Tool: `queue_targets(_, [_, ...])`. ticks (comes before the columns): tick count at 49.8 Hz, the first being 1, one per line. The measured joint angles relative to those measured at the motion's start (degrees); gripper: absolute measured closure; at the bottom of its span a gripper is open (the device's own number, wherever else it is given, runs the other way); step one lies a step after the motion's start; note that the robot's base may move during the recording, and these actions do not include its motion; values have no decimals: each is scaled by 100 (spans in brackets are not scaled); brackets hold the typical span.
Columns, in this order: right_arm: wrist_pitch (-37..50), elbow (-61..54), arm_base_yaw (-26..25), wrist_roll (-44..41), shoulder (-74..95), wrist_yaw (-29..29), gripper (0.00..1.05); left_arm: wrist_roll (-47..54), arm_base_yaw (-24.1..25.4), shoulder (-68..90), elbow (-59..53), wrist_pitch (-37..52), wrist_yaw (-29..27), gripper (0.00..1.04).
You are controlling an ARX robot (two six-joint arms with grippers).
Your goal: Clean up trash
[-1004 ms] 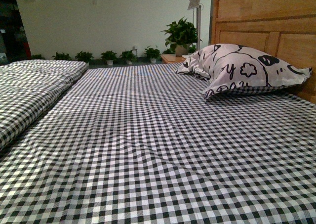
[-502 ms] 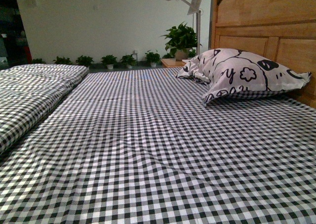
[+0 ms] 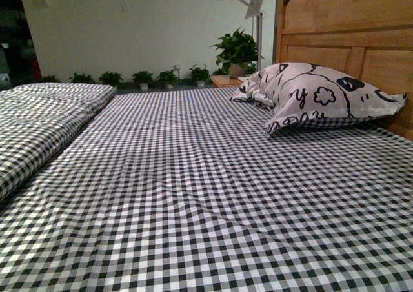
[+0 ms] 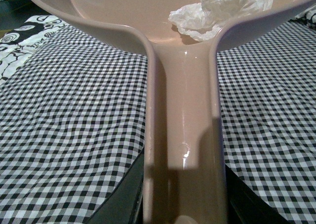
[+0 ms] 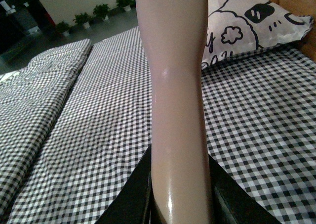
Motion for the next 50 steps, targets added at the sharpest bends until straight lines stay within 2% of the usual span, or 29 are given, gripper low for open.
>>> queue_targets(50, [0,0,0,-13,0,0,84,0,0,0,0,0,0,79])
